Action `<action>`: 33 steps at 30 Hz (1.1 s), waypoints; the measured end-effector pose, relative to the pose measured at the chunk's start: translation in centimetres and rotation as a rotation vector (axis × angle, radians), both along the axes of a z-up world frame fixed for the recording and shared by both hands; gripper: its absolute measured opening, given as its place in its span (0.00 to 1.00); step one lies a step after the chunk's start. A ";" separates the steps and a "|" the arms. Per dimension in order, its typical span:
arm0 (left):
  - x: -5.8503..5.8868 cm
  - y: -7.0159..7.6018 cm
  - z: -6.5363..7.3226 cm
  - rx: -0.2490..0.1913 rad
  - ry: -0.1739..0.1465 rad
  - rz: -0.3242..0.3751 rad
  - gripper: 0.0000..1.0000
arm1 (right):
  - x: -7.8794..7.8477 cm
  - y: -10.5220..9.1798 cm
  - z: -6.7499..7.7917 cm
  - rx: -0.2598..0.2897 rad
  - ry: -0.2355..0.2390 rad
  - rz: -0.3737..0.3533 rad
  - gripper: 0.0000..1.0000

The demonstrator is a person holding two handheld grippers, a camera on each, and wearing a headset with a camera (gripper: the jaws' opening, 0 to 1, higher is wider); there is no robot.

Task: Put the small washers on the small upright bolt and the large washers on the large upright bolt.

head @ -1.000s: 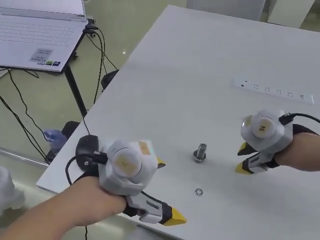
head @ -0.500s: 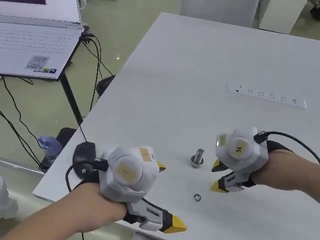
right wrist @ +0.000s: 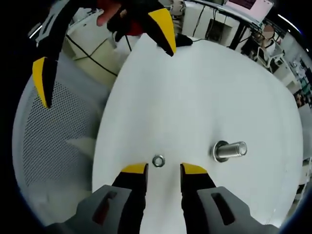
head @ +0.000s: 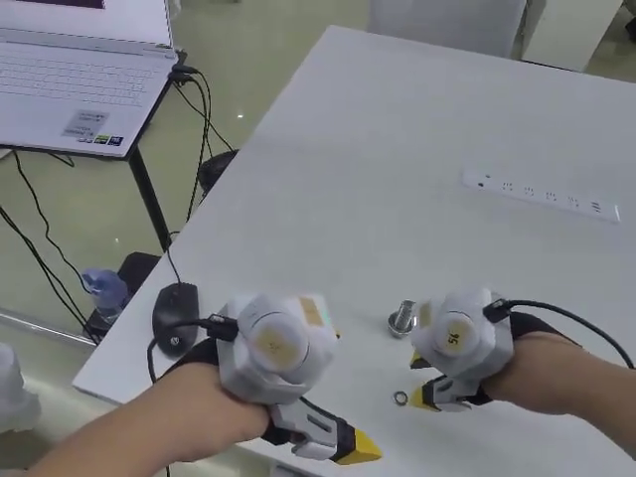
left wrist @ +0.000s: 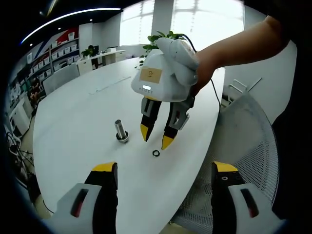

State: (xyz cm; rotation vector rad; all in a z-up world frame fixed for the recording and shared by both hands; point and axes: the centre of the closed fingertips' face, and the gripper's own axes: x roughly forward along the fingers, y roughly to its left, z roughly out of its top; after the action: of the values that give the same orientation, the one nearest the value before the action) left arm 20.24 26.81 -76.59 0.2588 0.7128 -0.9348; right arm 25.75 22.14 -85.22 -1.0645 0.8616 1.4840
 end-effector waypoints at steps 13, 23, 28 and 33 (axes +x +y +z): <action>-0.3 -0.1 -0.6 -0.017 0.015 -0.008 0.76 | -0.5 0.1 -2.8 -0.048 0.006 0.007 0.26; -0.3 0.0 -0.8 -0.032 0.018 -0.004 0.74 | -0.7 0.1 -2.6 -0.054 0.005 0.008 0.23; -0.3 0.0 -0.8 -0.040 0.017 -0.004 0.73 | -0.6 0.1 -2.7 -0.081 -0.004 0.015 0.19; -0.3 0.1 -0.9 -0.043 0.017 0.004 0.72 | -1.0 0.1 -2.8 -0.099 -0.016 0.048 0.15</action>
State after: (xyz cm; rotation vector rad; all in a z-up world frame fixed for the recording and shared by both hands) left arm 19.94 26.90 -77.48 0.2116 0.7072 -0.9489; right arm 24.71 22.19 -87.97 -1.1760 0.9120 1.4836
